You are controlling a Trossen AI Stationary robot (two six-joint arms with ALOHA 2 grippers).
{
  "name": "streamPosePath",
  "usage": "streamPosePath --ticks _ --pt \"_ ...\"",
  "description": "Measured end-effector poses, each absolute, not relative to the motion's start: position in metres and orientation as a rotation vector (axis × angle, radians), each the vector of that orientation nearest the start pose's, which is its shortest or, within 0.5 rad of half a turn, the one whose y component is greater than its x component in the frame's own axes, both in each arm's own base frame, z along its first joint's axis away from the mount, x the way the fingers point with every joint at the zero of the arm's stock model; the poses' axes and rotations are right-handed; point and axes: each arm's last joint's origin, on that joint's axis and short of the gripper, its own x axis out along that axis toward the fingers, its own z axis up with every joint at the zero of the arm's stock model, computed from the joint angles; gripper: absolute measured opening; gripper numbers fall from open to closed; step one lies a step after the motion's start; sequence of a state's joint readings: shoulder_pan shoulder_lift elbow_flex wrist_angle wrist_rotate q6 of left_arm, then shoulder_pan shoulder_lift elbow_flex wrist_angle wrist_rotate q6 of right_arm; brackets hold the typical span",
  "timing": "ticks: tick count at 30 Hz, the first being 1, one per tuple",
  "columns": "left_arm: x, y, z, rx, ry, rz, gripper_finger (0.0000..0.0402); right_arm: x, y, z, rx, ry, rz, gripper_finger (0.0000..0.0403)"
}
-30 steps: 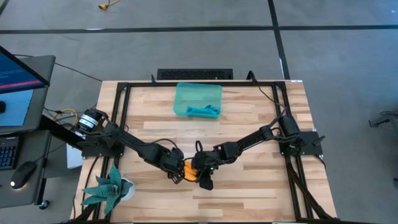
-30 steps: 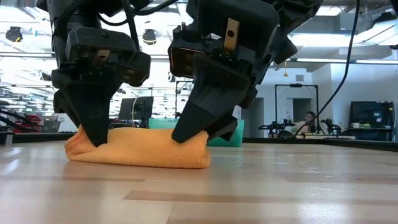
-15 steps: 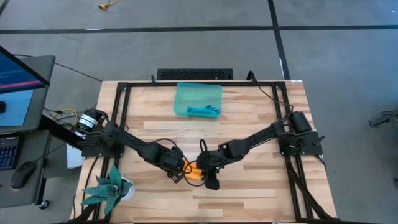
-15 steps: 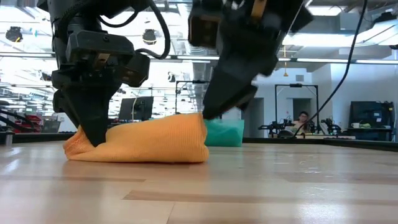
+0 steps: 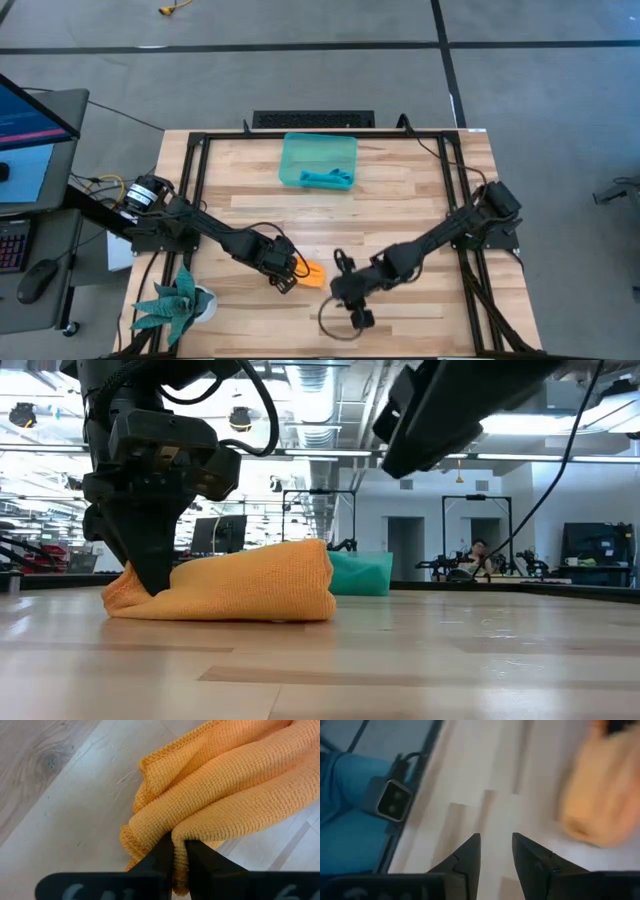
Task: Roll microfiber towels into tight, uniform cylinder then place into a basket
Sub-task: Roll the yellow microfiber cloth
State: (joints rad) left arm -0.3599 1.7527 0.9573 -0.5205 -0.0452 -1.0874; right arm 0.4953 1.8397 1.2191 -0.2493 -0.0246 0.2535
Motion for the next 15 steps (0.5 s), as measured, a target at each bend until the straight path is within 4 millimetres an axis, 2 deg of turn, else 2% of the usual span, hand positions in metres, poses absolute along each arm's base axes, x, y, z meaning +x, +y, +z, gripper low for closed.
streamPosePath --ticks 5,10,15 --pt "0.288 -0.107 0.137 -0.66 1.263 0.447 0.0021 0.352 0.195 0.174 -0.048 0.825 0.438 0.0133" --pt "0.288 -0.107 0.136 -0.66 1.26 0.447 0.0021 0.369 0.184 0.165 -0.022 0.763 0.407 0.0132" --pt "0.288 -0.107 0.137 -0.659 1.257 0.447 0.0021 0.38 0.172 0.166 0.015 0.708 0.378 0.013"
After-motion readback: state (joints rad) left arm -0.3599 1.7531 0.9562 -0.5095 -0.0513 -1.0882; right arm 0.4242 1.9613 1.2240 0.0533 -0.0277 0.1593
